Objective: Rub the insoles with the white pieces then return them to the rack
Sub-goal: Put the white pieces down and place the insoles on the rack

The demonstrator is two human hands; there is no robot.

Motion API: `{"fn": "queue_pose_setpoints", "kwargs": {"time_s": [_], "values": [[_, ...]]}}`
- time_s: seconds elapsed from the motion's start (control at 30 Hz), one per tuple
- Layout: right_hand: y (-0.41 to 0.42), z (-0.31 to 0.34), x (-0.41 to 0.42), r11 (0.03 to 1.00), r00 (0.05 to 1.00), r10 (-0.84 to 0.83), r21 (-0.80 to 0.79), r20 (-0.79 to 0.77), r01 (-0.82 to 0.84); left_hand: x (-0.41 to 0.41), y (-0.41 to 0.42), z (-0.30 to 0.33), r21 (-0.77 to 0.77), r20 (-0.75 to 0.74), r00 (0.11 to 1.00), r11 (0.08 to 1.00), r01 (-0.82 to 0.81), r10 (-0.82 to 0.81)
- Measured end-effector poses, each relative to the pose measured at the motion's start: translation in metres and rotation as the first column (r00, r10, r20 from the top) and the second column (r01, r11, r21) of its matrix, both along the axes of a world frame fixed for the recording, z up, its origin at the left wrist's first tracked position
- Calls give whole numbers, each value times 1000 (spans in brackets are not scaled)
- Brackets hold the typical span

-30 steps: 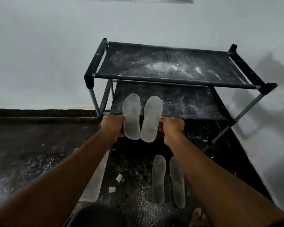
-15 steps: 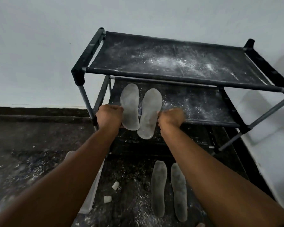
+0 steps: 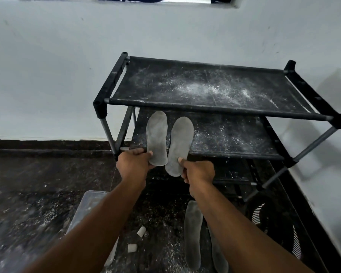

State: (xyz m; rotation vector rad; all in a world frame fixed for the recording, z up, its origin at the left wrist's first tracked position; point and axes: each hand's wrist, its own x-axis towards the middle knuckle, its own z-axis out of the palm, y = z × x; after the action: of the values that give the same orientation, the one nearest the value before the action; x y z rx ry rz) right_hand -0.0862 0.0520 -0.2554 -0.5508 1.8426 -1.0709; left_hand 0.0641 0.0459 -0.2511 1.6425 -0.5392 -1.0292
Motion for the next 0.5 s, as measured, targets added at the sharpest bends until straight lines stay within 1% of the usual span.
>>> {"fn": "queue_pose_setpoints", "kwargs": {"time_s": [0.03,0.13,0.23,0.37,0.43,0.5], "values": [[-1,3,0,1000,1000,4,-12,2,-4,2,-1,1,6,3,1000,1000,-11,11],[-9,11,-2,996,997,-6,-93,-83,-2,7,-3,7,-9,75,997,1000,-23,23],[-20,17,-9,990,991,18,-134,-134,-36,5,-5,8,-31,107,994,999,-26,29],[-34,24,-16,985,977,127,-95,-169,-145,-1,-11,2,-34,171,984,998,-44,49],[-37,25,-19,984,973,147,-73,-179,-162,-3,-11,-1,-33,210,977,999,-36,42],[-40,22,-21,984,974,150,-68,-170,-164,-6,-11,-2,-27,218,976,999,-22,27]]}}
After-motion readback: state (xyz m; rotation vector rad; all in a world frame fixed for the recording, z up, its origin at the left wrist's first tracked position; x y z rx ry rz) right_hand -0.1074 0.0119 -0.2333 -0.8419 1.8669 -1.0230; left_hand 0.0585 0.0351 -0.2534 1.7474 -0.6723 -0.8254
